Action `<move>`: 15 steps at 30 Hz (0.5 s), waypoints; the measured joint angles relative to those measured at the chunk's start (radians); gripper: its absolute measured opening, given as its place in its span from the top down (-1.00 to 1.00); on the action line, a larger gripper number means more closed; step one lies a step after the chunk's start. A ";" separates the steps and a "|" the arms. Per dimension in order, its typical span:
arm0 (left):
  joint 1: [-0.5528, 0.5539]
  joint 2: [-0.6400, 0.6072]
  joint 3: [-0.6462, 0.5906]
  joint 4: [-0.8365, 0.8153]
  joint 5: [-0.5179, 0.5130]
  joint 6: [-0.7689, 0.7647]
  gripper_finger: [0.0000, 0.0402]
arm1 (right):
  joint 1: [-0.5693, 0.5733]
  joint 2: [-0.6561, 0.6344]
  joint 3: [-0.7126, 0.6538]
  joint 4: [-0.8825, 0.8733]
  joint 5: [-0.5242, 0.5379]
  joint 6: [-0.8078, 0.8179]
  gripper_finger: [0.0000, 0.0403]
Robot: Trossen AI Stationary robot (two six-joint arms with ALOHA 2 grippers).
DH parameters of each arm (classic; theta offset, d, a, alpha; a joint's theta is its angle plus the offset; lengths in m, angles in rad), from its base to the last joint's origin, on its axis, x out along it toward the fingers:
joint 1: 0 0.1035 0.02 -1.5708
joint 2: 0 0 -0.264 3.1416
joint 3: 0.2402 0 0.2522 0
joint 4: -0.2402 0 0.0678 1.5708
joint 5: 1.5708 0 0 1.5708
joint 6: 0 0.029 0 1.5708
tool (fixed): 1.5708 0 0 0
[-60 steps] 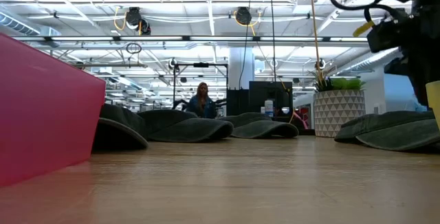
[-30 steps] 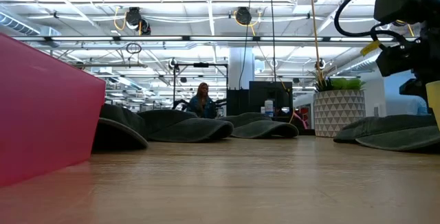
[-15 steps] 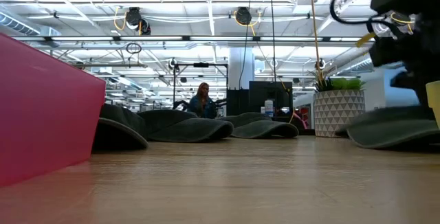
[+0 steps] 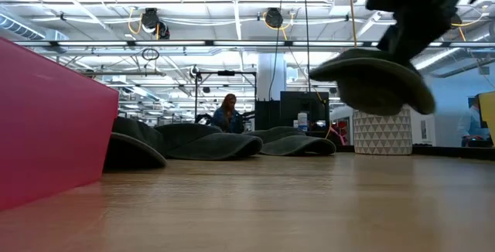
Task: Pick & Place hat
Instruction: Put the grey cap into the pink bin
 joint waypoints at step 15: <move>-0.009 0.000 0.000 0.033 -0.003 0.003 0.81 | -0.103 0.487 0.239 0.197 -0.083 -0.242 0.98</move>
